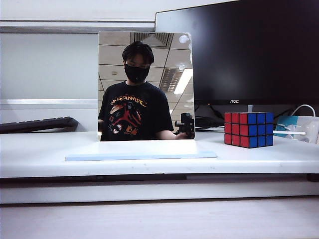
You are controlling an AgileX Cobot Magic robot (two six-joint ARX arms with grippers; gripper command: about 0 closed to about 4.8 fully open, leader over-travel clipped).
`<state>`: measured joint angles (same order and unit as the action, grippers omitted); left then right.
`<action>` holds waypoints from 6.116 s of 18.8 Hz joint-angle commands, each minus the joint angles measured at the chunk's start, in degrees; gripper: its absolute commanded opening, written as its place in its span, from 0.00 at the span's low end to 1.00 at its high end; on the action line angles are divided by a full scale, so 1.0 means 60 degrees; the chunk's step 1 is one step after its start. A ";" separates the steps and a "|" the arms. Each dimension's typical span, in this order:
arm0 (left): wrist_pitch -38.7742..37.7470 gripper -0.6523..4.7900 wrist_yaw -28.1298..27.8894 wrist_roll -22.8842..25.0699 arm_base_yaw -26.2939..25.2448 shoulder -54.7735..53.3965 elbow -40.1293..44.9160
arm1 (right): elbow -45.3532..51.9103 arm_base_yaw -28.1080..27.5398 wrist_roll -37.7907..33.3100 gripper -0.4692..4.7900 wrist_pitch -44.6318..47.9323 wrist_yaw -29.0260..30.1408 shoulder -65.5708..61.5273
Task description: Move the the Rubik's Cube near the mirror.
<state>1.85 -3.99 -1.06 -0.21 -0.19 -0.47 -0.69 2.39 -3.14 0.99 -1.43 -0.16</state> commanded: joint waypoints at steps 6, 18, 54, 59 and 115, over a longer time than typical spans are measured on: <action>0.0062 0.16 0.0044 0.0036 0.0029 -0.0004 -0.0011 | 0.0036 0.0007 0.0025 0.09 0.0157 0.0018 0.0000; 0.0062 0.16 -0.0372 0.0036 0.6823 -0.0004 -0.0011 | -0.0084 0.0051 -0.2233 0.09 0.0204 0.3381 0.0004; 0.0062 0.16 -0.0375 0.0036 0.6823 -0.0004 -0.0011 | -0.4488 0.2331 0.0433 1.00 0.6772 0.1464 -1.4469; 0.0062 0.16 -0.0375 0.0036 0.6823 -0.0004 -0.0011 | -0.4583 0.2721 0.0168 0.17 0.6084 0.1927 -1.4437; 0.0062 0.16 -0.0375 0.0036 0.2375 -0.0004 -0.0011 | -0.5563 0.6564 -0.0576 0.09 -0.3089 -0.5654 -0.5333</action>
<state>1.48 -6.24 -1.04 16.49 -0.19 -0.47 -35.22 42.78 -10.33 -20.47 -41.21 -34.81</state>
